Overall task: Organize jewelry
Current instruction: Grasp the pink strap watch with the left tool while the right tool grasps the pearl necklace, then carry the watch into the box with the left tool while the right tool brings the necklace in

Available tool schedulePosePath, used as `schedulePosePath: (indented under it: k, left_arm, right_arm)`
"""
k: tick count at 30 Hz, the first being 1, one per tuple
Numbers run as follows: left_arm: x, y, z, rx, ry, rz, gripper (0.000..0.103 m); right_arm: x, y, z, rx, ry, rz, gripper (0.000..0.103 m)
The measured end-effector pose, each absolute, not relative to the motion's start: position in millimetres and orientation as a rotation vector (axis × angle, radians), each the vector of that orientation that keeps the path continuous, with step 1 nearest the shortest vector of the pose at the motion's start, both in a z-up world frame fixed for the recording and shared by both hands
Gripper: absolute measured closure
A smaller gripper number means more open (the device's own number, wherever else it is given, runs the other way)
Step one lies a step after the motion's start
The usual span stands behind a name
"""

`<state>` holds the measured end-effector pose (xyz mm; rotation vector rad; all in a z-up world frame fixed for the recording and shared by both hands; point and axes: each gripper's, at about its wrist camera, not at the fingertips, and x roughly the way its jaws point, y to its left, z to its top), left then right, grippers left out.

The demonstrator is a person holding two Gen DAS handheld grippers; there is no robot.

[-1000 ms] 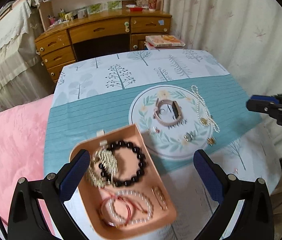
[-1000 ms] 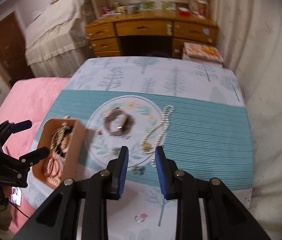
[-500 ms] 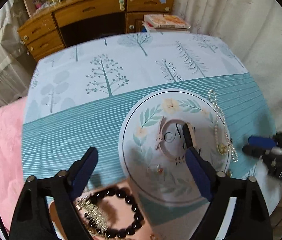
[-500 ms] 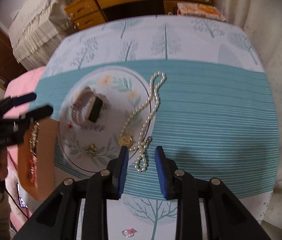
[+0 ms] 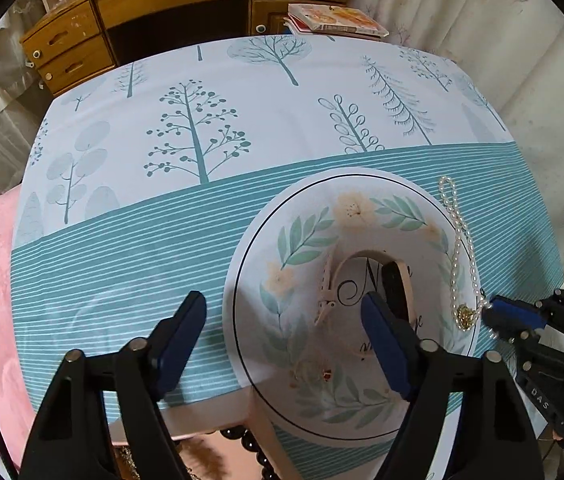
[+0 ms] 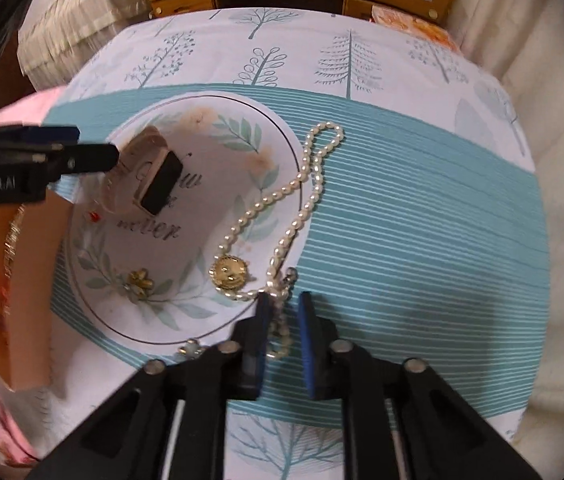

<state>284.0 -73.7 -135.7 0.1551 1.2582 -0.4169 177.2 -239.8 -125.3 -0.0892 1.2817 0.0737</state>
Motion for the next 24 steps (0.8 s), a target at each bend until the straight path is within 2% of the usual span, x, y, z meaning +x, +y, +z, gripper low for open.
schedulePosePath:
  k: [2, 6, 10, 11, 12, 15, 16, 17, 24]
  left_arm:
    - [287, -76, -140, 0.156, 1.275, -0.422, 0.036]
    - [291, -80, -146, 0.155, 1.298, -0.426, 0.039]
    - [291, -87, -150, 0.164, 1.313, -0.440, 0.049]
    - [291, -88, -151, 0.168, 1.314, -0.444, 0.057]
    - [292, -90, -152, 0.173, 1.314, -0.441, 0.060]
    - [290, -92, -151, 0.178, 1.306, -0.442, 0.077]
    - [290, -93, -151, 0.164, 1.313, -0.453, 0.089]
    - [290, -95, -151, 0.158, 1.318, -0.459, 0.096]
    - [279, -90, -134, 0.105, 1.271, -0.448, 0.096]
  right_arm:
    - [176, -243, -125, -0.074, 1.282, 0.074, 0.098]
    - [174, -247, -125, -0.048, 1.276, 0.080, 0.098]
    - [173, -251, -121, -0.010, 1.262, 0.080, 0.098]
    - [174, -253, -118, 0.004, 1.254, 0.080, 0.098]
    - [174, -255, -114, 0.017, 1.243, 0.081, 0.098]
    - [170, -258, -98, 0.053, 1.194, 0.092, 0.098]
    - [169, -258, -93, 0.062, 1.179, 0.094, 0.098]
    - [167, -257, -88, 0.073, 1.164, 0.099, 0.098]
    - [154, -260, -44, 0.138, 1.026, 0.134, 0.098]
